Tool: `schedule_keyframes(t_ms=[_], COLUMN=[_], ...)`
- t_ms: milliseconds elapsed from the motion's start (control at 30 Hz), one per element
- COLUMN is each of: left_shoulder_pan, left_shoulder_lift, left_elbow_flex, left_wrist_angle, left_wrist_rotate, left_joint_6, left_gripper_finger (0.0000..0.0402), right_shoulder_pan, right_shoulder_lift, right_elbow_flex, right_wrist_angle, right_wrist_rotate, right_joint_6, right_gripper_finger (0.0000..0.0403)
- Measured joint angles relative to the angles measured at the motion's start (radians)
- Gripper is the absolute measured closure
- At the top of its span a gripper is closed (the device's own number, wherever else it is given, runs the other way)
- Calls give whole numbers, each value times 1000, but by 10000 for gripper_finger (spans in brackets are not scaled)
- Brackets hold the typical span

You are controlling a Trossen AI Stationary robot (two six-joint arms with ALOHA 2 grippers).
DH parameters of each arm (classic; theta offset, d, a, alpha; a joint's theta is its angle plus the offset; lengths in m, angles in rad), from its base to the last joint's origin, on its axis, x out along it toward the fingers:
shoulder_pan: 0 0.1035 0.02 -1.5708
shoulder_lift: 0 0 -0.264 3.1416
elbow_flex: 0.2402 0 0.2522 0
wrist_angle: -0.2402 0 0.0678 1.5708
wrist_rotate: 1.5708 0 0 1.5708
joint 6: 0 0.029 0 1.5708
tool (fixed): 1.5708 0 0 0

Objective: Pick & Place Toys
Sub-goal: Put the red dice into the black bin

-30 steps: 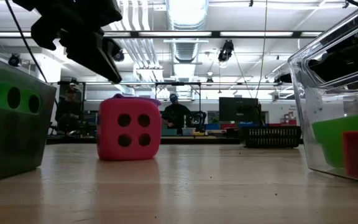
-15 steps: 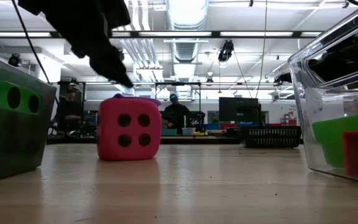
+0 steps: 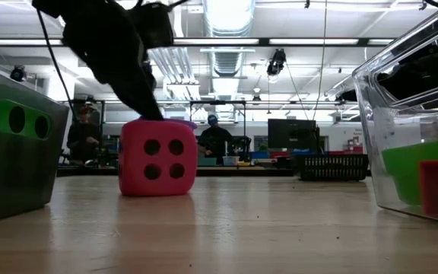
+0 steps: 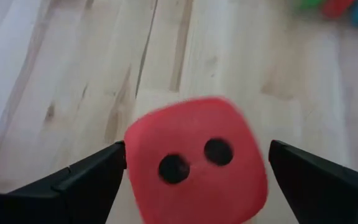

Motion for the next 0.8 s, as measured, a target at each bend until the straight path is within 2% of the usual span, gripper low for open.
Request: schedule_keyframes(t_ms=[367,800], left_shoulder_pan=[-3,-3], left_shoulder_lift=[159,156], left_elbow_flex=[102,97], left_wrist_angle=[-116,-136], left_wrist_rotate=[-16,-22], left_joint_6=[5,15], left_gripper_finger=[2,8], right_shoulder_pan=[0,0], right_shoulder_lift=[3,5], right_elbow_flex=[0,0], right_wrist_angle=[-2,-2], right_wrist_rotate=[1,0], right_joint_6=[4,7], right_gripper_finger=[212,212])
